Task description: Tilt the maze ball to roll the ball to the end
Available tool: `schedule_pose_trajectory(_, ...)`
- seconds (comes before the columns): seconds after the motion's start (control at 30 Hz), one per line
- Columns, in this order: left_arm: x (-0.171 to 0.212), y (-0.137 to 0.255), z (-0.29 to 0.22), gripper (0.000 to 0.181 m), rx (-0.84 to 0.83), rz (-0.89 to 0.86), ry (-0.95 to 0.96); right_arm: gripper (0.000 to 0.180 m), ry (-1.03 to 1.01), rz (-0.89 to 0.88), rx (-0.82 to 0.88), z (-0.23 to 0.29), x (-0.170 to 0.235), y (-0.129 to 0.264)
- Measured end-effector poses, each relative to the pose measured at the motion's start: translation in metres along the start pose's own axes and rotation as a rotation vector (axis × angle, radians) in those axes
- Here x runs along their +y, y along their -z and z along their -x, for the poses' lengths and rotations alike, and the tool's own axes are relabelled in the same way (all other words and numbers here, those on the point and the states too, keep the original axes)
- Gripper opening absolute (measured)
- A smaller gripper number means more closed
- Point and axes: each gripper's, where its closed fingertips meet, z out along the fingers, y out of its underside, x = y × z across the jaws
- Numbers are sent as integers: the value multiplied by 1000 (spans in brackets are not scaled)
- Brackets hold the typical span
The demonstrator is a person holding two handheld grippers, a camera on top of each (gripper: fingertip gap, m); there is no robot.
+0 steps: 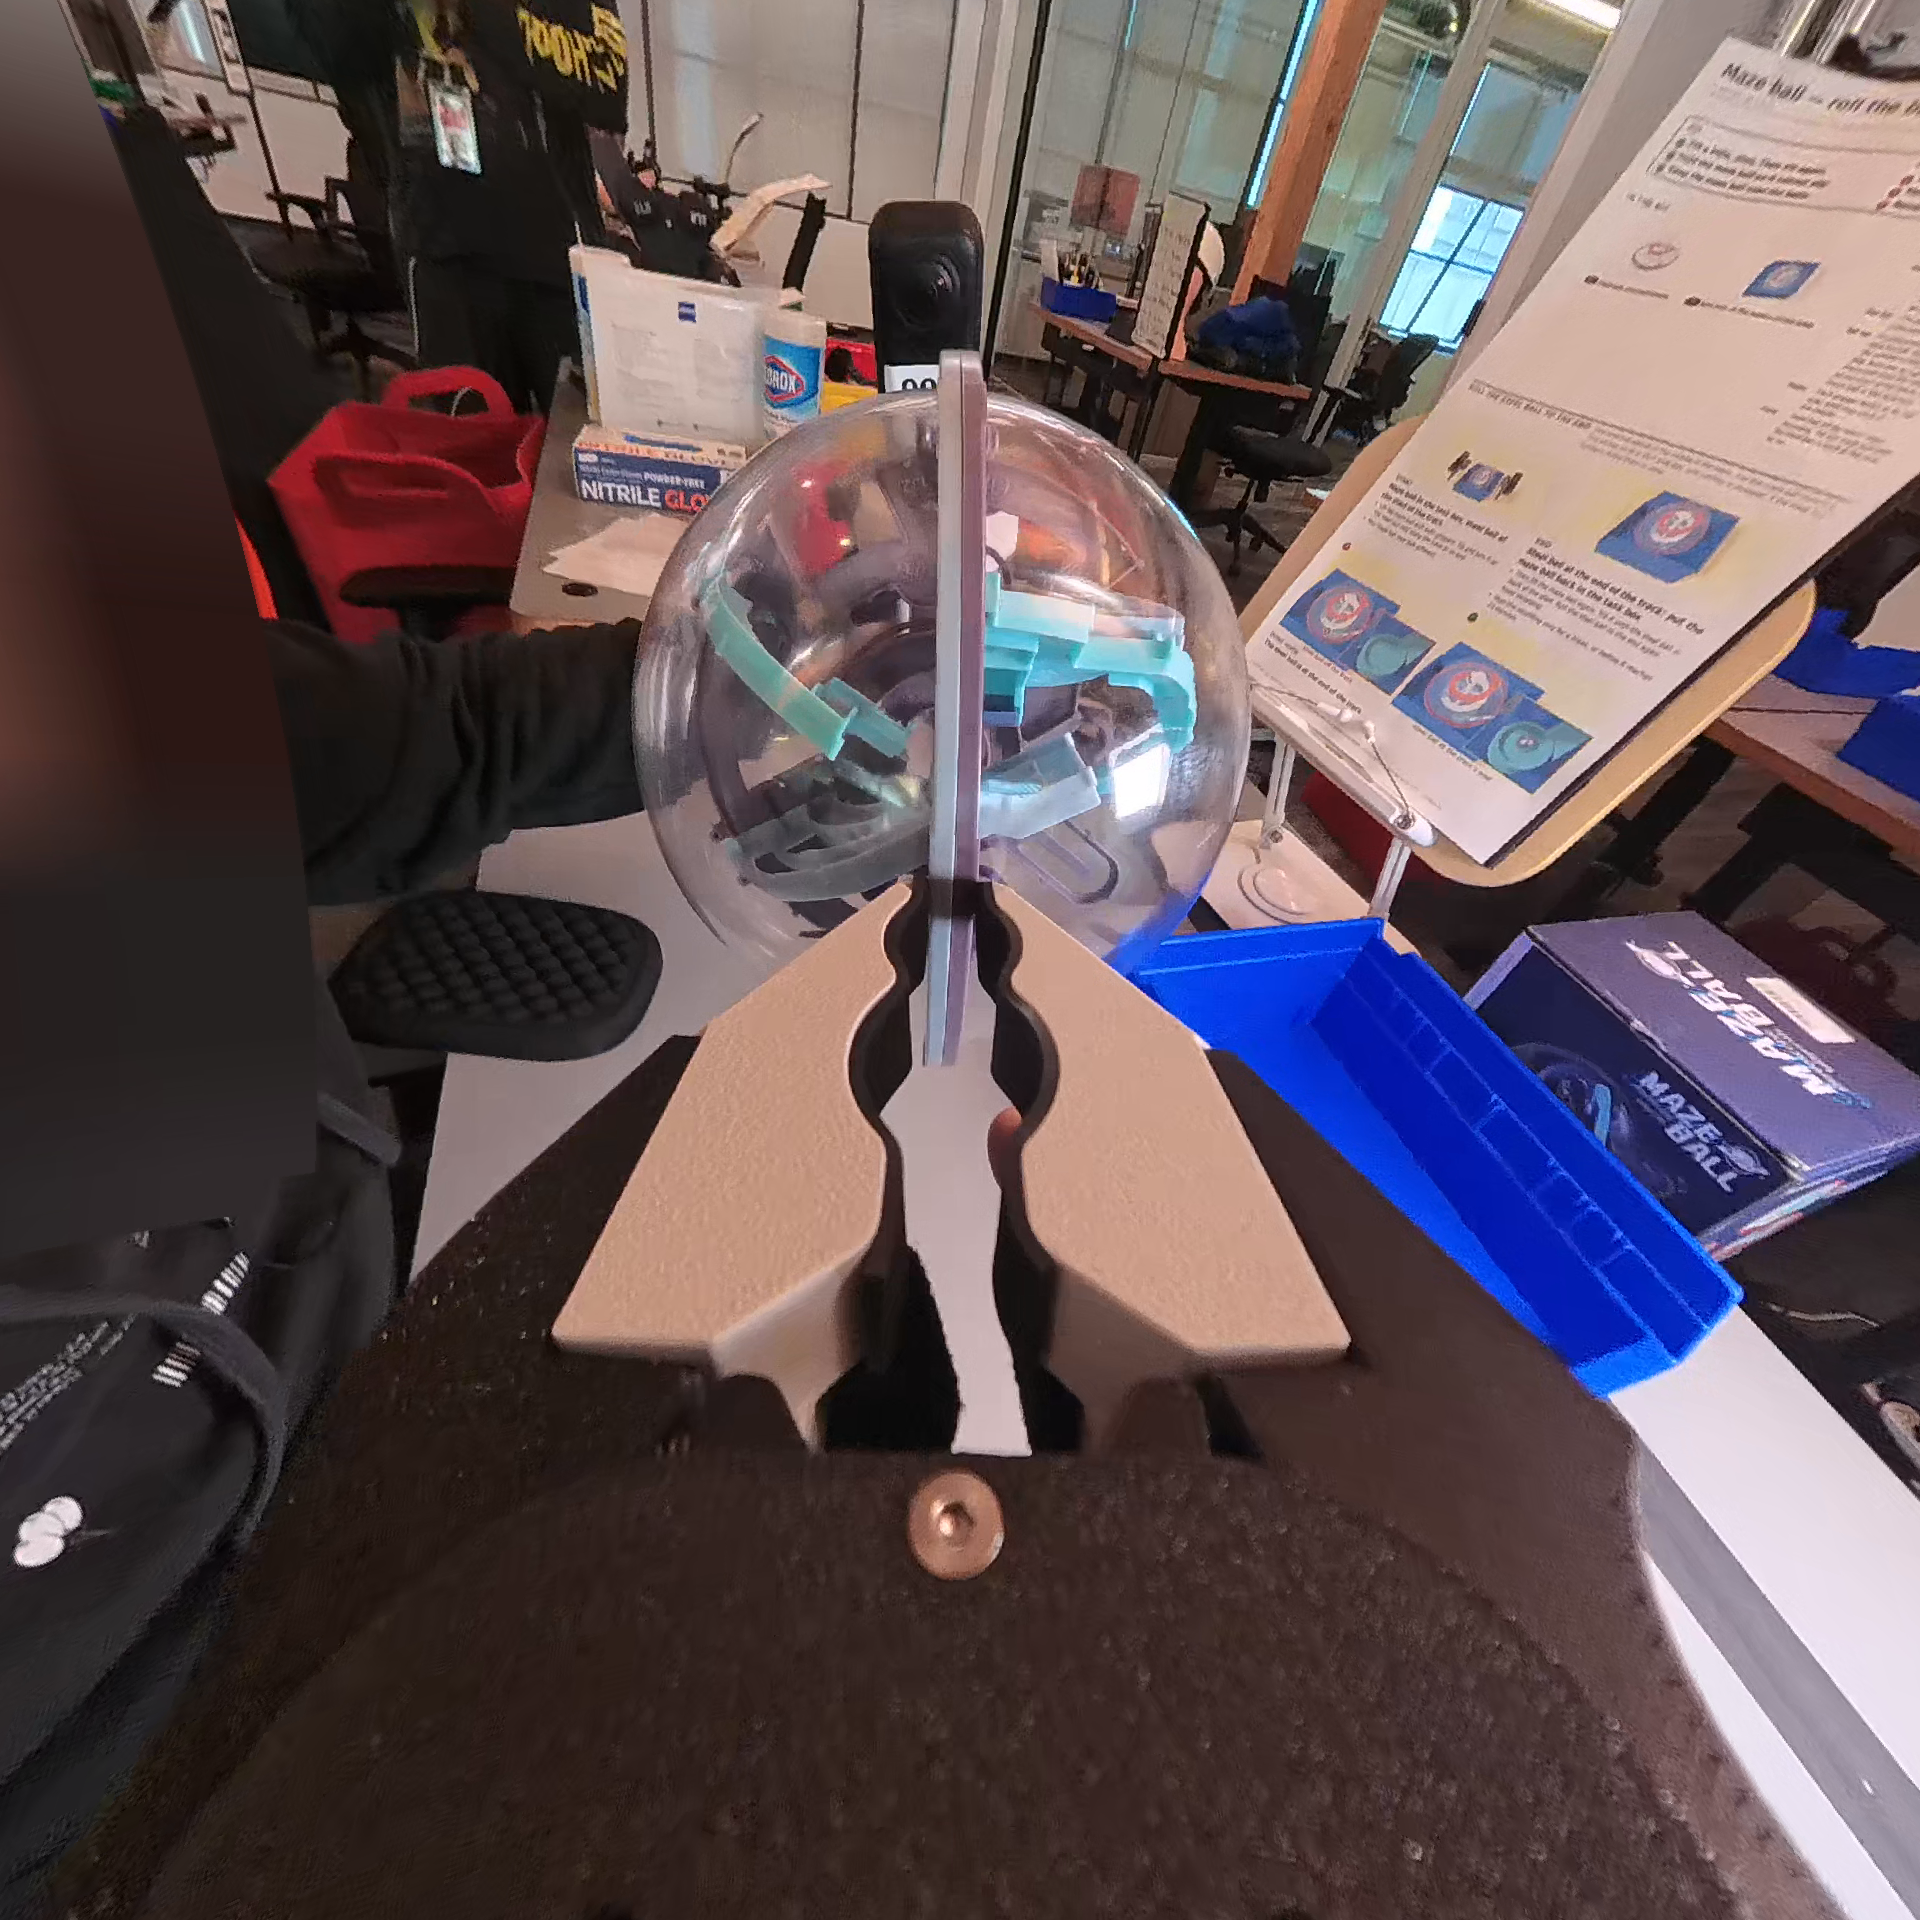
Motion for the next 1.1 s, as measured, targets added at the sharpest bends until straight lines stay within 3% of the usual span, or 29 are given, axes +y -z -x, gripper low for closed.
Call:
schedule_pose_trajectory(0.27, -37, 0, 6, 7, -32, -25, 14, 7, -41, 11, 42, -1, -38, 5)
schedule_pose_trajectory(0.6, -49, 5, 19, 7, -49, -110, 94, 6, -116, 72, 87, -1, -76, 1)
schedule_pose_trajectory(1.1, -48, 14, 31, 7, -86, -122, 180, 6, -161, 102, 119, -5, -94, -11)
